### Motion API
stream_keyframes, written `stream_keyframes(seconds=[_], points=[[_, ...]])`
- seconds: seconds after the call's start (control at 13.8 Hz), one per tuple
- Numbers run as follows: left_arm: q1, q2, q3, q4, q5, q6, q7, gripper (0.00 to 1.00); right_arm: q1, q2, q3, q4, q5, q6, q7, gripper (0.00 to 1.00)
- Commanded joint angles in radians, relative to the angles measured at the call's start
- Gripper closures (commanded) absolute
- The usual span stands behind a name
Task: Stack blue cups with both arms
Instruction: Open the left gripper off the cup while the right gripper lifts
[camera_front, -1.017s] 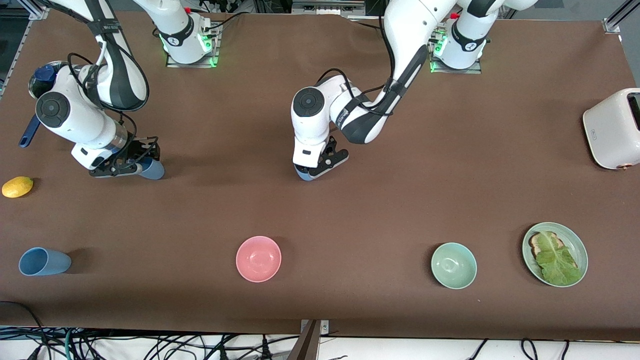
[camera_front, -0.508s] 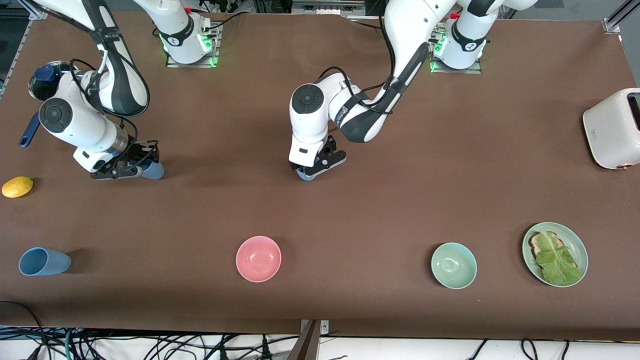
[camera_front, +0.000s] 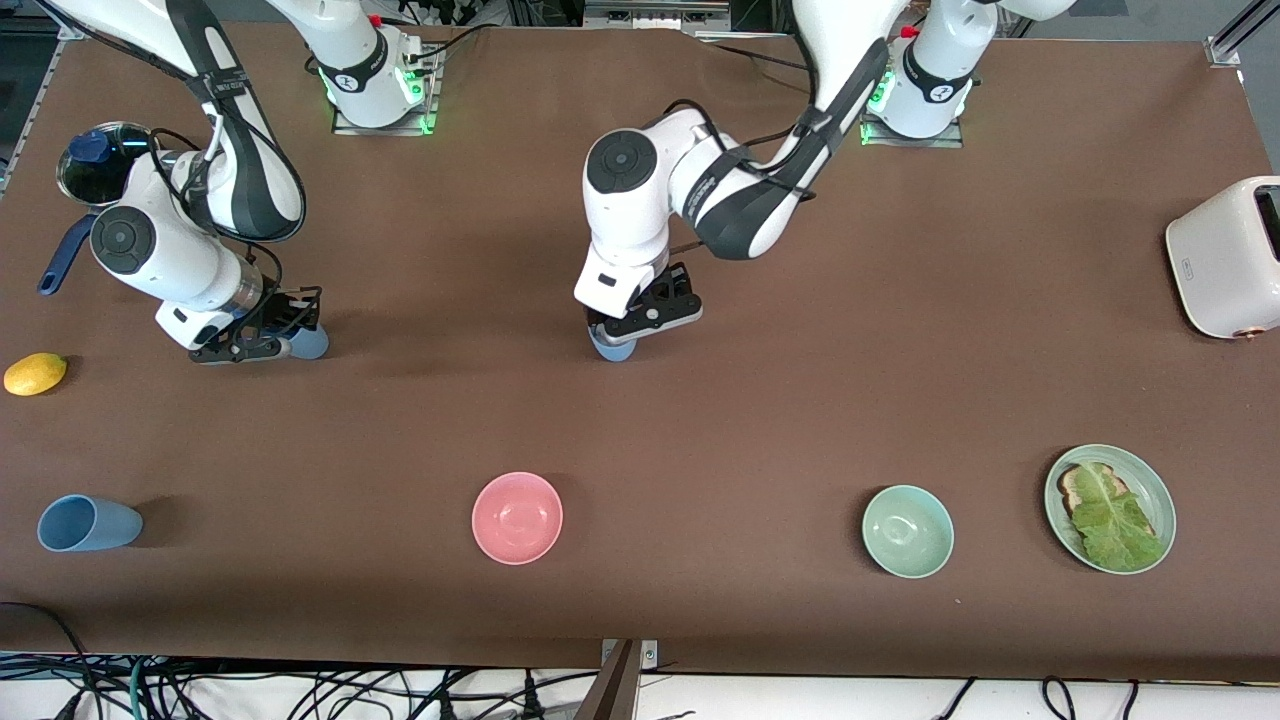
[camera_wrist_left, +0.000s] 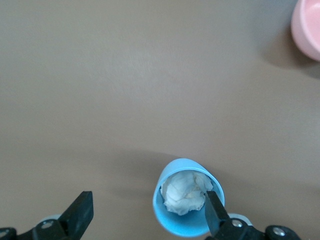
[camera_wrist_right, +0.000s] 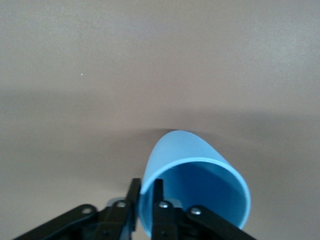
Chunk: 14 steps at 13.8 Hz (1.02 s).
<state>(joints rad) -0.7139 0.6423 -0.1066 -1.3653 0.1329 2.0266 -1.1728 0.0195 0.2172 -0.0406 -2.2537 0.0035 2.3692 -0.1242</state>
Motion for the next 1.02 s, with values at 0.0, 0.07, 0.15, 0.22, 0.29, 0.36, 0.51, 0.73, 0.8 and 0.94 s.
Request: stream_keyframes(seconds=[0.0,0.07,0.15,0.22,0.29,0.36,0.51,0.73,0.8,0.94], points=[[0.018,-0.071,-0.001,-0.009,0.010,-0.074,0.073,0.01,-0.012,-0.012,0.005,-0.013,-0.008,0.012,-0.014,1.00],[0.019,-0.094,-0.001,-0.005,0.008,-0.106,0.091,0.01,-0.012,-0.012,0.005,-0.012,-0.008,0.012,-0.012,1.00],[0.034,-0.116,-0.001,-0.001,0.007,-0.138,0.123,0.01,-0.012,-0.015,0.005,-0.012,-0.008,0.009,-0.012,1.00],[0.047,-0.139,-0.002,0.000,-0.019,-0.163,0.154,0.01,-0.012,-0.019,0.005,-0.010,-0.008,0.004,-0.015,1.00],[0.050,-0.157,-0.001,0.000,-0.048,-0.178,0.183,0.01,-0.012,-0.028,0.005,-0.006,-0.008,0.002,-0.017,1.00],[0.057,-0.173,0.001,0.002,-0.058,-0.192,0.197,0.01,-0.012,-0.041,0.005,-0.001,-0.007,0.002,-0.017,1.00],[0.080,-0.187,-0.001,0.006,-0.059,-0.233,0.228,0.01,-0.010,-0.070,0.007,0.009,-0.008,-0.016,-0.012,1.00],[0.134,-0.216,0.001,0.067,-0.059,-0.330,0.362,0.00,-0.010,-0.059,0.013,0.165,-0.005,-0.186,-0.006,1.00],[0.140,-0.216,0.001,0.093,-0.056,-0.379,0.384,0.00,-0.007,-0.056,0.015,0.219,-0.004,-0.246,-0.006,1.00],[0.169,-0.216,0.001,0.153,-0.055,-0.466,0.433,0.00,-0.003,-0.056,0.042,0.284,0.004,-0.329,0.007,1.00]])
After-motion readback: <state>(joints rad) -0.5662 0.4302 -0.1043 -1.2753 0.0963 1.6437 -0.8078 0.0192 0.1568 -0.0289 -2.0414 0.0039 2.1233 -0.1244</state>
